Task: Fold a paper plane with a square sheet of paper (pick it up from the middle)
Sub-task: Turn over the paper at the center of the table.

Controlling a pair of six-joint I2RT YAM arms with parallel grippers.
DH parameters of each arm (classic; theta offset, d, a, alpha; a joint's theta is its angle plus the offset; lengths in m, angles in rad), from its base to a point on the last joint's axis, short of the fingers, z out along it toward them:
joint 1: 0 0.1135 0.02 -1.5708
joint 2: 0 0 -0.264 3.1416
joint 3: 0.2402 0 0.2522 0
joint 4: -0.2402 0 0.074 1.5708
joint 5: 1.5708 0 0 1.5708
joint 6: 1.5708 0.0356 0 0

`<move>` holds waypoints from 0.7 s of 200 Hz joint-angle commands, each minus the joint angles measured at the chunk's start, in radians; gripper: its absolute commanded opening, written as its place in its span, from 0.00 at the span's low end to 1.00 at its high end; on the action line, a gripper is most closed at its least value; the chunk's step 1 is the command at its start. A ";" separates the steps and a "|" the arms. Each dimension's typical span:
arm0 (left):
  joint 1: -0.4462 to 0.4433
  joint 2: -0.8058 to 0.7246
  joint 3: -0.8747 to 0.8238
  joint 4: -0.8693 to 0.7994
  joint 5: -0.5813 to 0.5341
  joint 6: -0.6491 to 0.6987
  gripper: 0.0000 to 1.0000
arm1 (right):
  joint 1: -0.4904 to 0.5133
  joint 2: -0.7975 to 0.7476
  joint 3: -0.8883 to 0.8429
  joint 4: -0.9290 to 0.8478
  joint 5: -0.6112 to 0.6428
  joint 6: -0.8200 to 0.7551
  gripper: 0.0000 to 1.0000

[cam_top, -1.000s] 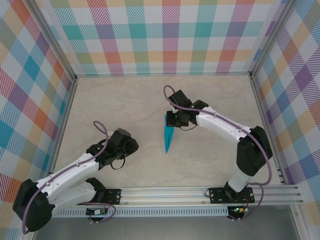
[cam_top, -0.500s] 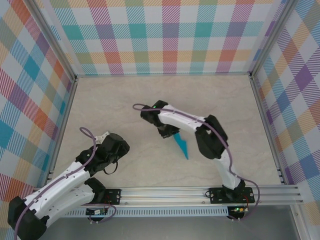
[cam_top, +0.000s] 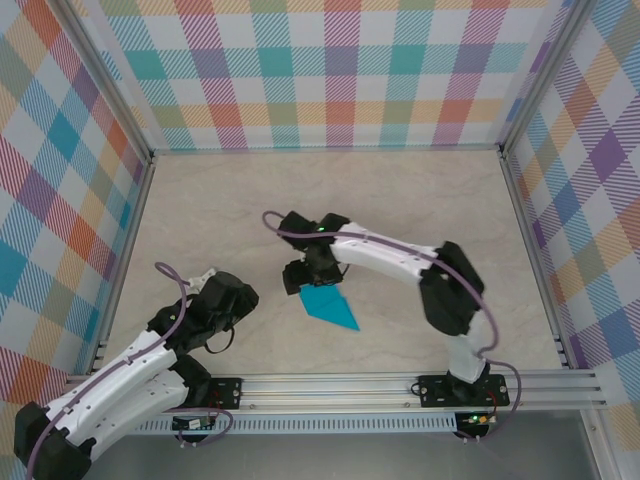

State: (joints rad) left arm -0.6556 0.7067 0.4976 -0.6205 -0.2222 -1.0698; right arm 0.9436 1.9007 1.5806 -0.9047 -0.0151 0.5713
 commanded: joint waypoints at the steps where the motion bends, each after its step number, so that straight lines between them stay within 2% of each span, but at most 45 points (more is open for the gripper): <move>1: 0.014 0.024 -0.008 0.072 0.060 0.018 0.51 | -0.089 -0.141 -0.182 0.223 -0.192 -0.013 0.71; 22: 0.015 0.068 -0.003 0.126 0.108 0.050 0.52 | -0.177 -0.192 -0.333 0.400 -0.413 -0.025 0.54; 52: 0.014 0.168 0.005 0.203 0.190 0.063 0.53 | -0.224 -0.088 -0.337 0.433 -0.525 -0.049 0.29; 86: 0.013 0.268 0.034 0.229 0.241 0.074 0.53 | -0.245 0.012 -0.332 0.474 -0.525 -0.025 0.25; 110: 0.013 0.298 0.037 0.235 0.245 0.076 0.53 | -0.261 0.044 -0.352 0.494 -0.468 -0.001 0.23; 140: 0.013 0.322 0.040 0.253 0.255 0.074 0.53 | -0.287 0.053 -0.460 0.626 -0.444 0.129 0.23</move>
State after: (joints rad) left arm -0.6556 1.0142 0.5098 -0.3958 0.0097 -1.0065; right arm 0.6765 1.9388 1.1988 -0.3939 -0.4728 0.5926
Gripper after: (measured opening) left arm 0.532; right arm 0.229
